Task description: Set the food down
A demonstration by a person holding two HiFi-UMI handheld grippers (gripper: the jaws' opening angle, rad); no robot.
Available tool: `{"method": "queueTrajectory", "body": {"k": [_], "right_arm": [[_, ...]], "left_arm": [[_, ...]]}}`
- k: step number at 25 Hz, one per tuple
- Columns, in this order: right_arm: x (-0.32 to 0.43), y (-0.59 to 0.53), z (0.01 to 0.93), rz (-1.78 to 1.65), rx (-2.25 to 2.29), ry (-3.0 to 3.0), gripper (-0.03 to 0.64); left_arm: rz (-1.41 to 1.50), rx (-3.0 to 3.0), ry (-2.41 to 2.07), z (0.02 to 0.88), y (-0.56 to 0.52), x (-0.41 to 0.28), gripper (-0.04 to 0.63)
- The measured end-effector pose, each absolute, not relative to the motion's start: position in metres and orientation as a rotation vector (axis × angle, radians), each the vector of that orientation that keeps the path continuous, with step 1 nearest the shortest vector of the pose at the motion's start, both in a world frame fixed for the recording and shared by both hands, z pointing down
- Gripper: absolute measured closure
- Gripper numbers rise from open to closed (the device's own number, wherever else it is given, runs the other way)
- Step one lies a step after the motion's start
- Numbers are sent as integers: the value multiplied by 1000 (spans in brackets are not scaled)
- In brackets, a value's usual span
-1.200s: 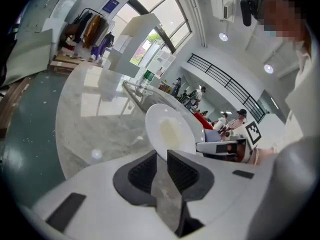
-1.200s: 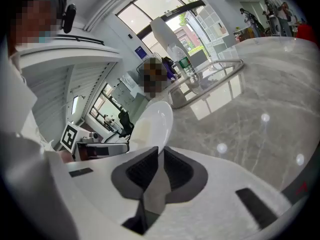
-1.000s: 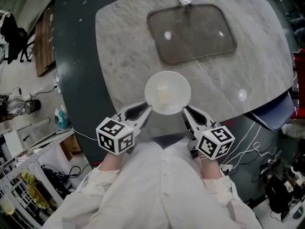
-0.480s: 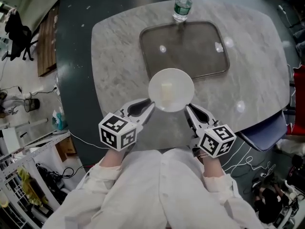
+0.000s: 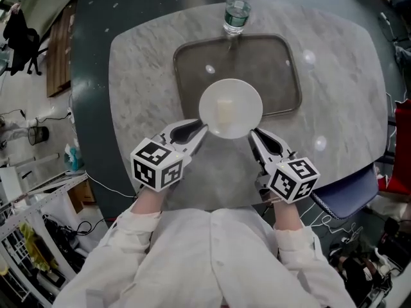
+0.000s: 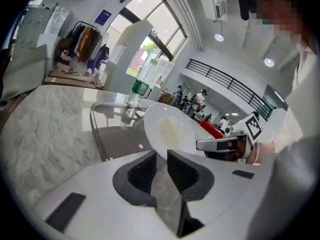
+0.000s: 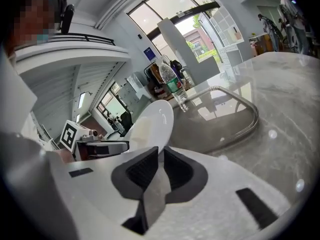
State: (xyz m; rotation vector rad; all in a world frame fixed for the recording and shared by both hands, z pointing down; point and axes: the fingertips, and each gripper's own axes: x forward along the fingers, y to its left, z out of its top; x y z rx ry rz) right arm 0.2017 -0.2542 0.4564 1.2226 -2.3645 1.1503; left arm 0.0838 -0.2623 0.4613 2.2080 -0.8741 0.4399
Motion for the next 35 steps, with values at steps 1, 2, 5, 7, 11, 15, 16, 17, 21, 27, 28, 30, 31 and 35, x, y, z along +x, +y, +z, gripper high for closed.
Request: {"method": "queueTrajectory", "body": {"k": [1,2,5,7,11,15,16,17,21,27,28,30,31,35], "right_arm": [[204,-259,458,1155,1219,-2364,586],[206,-264,459,1158,1217,-2362,586],[213,-279,463,1153,1212,-2355,587],[216,-289,466,1152,1208,-2355,586],[219,-307,473,1162,1189,-2356,586],[222,-319,480,1172,1181,-2354,586],[223,-321,481,1175,1183,-2354,586],[224,-322,483,1179,1184,-2353,586],[223,-325,489,1193,1167,-2349,586],[222,-328,496,1220,1154,-2334,586],[223,-328,497,1221,1153,-2331,586],[223,-329,498,1226,1152,-2325,586],[223,-329,498,1232,1152,-2323,586],[224,-331,500,1263,1151,-2298,586]], "left_arm": [[444,2210,-877,462,-268,86,525],[447,2212,-880,463,-274,88,525],[451,2215,-875,465,-289,95,525],[456,2217,-870,468,-297,98,525],[471,2214,-875,474,-313,101,525],[482,2205,-880,482,-326,104,525],[490,2206,-878,484,-327,106,525],[502,2210,-876,486,-328,107,525],[550,2224,-884,490,-332,106,525],[585,2210,-872,494,-335,106,525],[597,2211,-869,495,-336,106,525],[622,2213,-859,496,-336,107,525],[633,2214,-853,496,-337,108,525],[674,2203,-844,498,-339,108,525]]}}
